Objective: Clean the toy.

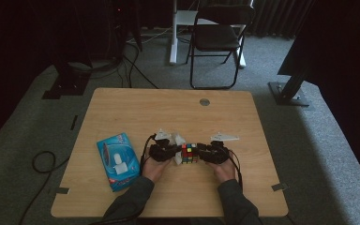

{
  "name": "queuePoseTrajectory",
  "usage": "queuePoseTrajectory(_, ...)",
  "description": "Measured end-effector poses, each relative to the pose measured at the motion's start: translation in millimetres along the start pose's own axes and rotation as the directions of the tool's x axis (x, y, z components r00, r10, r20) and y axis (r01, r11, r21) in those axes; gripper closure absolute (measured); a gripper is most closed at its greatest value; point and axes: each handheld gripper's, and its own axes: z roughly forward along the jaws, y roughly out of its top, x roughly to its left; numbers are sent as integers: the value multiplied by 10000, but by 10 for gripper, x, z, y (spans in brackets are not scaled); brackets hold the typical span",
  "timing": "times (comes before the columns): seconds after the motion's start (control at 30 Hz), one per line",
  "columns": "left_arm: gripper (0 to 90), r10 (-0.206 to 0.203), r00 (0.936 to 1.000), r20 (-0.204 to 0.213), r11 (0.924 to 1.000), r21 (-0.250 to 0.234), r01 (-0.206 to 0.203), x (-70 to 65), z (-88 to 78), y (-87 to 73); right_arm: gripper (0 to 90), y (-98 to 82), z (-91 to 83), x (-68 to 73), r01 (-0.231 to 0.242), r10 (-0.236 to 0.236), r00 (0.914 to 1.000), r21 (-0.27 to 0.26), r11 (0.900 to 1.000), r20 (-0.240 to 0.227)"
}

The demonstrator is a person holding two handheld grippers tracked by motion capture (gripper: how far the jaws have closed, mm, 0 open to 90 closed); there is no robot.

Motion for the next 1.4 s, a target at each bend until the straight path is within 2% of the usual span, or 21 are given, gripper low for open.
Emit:
queuePoseTrajectory(0.37,858,-218,9998,-11,9997,103,219,51,54,-51,597,-1,1,1,-26,26,10000,-20,10000,18)
queuePoseTrajectory(0.67,859,-452,9983,-363,9942,956,485,84,227,-202,597,-1,1,1,-19,19,10000,-24,10000,13)
queuePoseTrajectory(0.87,859,-461,9982,-386,9936,1013,499,85,231,-204,597,-1,1,4,-5,6,10000,-30,10000,30)
queuePoseTrajectory(0.97,858,-442,9982,-405,9944,940,478,76,208,-197,597,0,0,7,13,-12,10000,-25,10000,49)
queuePoseTrajectory(1.1,856,-563,9979,-320,9971,493,579,49,113,-148,597,1,0,8,37,-37,10000,-19,10000,57)
queuePoseTrajectory(1.27,856,-407,9991,-68,9992,-23,407,-6,-45,-62,597,1,-1,9,38,-38,10000,-19,10000,60)
queuePoseTrajectory(1.4,857,-376,9991,213,9993,-82,378,-36,-112,-50,597,1,0,7,35,-35,10000,-18,10000,50)
